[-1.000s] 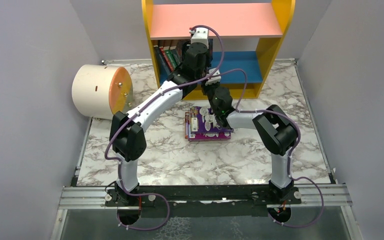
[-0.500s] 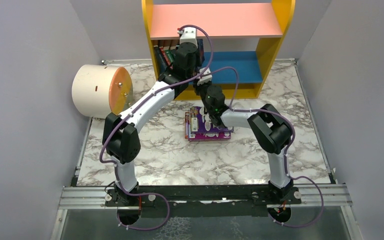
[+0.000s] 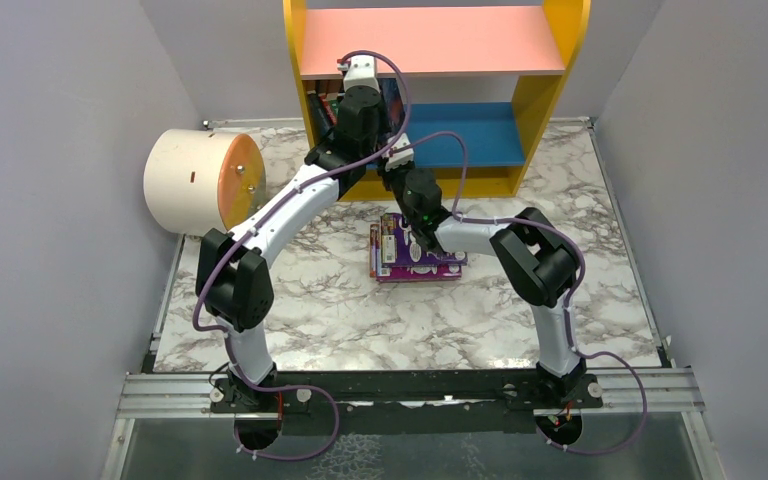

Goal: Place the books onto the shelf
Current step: Place the book on the shelf.

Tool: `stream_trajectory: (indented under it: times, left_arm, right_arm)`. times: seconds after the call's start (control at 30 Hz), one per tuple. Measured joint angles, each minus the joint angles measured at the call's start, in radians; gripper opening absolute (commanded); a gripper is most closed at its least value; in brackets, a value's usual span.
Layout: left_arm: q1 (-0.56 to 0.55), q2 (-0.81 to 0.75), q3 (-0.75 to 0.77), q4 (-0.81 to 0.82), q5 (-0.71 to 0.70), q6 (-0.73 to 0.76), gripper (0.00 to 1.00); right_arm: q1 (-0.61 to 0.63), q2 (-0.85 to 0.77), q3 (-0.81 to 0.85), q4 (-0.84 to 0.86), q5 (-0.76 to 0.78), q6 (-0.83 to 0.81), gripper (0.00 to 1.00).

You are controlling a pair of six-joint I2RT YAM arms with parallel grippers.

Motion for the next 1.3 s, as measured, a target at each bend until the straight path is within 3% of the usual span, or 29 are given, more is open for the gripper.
stream_trajectory:
  times: [0.17,0.4,0.63,0.83,1.07,1.3]
  left_arm:
    - [0.004,-0.002,-0.003,0.002,0.0,-0.009,0.0]
    - [0.008,-0.002,-0.003,0.001,-0.002,-0.016,0.0]
    - [0.008,-0.002,-0.003,-0.006,-0.02,-0.021,0.0]
    - [0.008,-0.002,-0.003,-0.01,-0.027,-0.026,0.2]
    - [0.012,-0.008,-0.003,-0.029,-0.044,-0.014,0.35]
    - [0.013,-0.029,-0.003,-0.049,-0.044,-0.002,0.42]
  right_arm:
    - [0.001,0.0,0.003,-0.009,0.0,-0.007,0.07]
    - [0.002,0.0,0.016,-0.034,0.0,-0.014,0.33]
    - [0.002,0.0,0.016,-0.033,0.0,-0.018,0.38]
    - [0.002,0.0,0.016,-0.033,0.0,-0.022,0.39]
    - [0.001,-0.001,0.016,-0.031,0.001,-0.023,0.41]
    - [0.0,-0.019,0.01,-0.009,0.003,-0.023,0.42]
